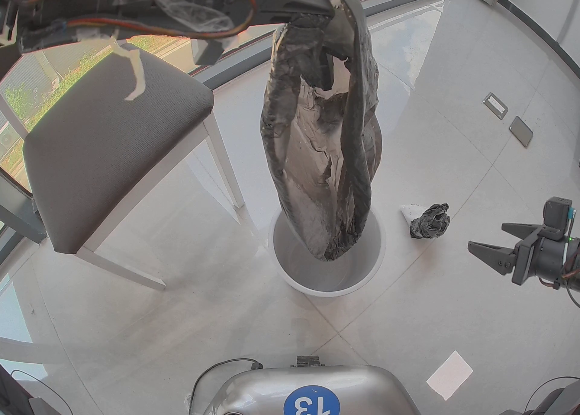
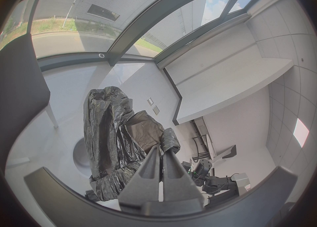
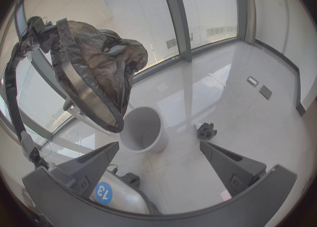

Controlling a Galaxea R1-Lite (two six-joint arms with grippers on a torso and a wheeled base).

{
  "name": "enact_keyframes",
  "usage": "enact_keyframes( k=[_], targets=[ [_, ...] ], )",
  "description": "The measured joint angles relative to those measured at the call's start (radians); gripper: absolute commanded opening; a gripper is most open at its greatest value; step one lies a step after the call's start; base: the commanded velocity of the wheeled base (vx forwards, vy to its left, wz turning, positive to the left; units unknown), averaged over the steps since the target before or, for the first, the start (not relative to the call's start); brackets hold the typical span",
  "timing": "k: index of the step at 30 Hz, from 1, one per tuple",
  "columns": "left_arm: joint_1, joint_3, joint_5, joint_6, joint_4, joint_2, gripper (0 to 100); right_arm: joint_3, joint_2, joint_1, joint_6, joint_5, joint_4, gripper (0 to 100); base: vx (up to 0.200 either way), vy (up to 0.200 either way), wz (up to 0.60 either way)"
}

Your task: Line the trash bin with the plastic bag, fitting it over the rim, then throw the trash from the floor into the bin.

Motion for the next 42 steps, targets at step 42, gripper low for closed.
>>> enact_keyframes(
  k=[42],
  targets=[
    [-0.062,0.351,0.042,0.155,-0.257,-0.149,0,-0.013,0.275,0.257,-0.104,-0.017,-0.150,100,0.000,0.000,0.00]
  ],
)
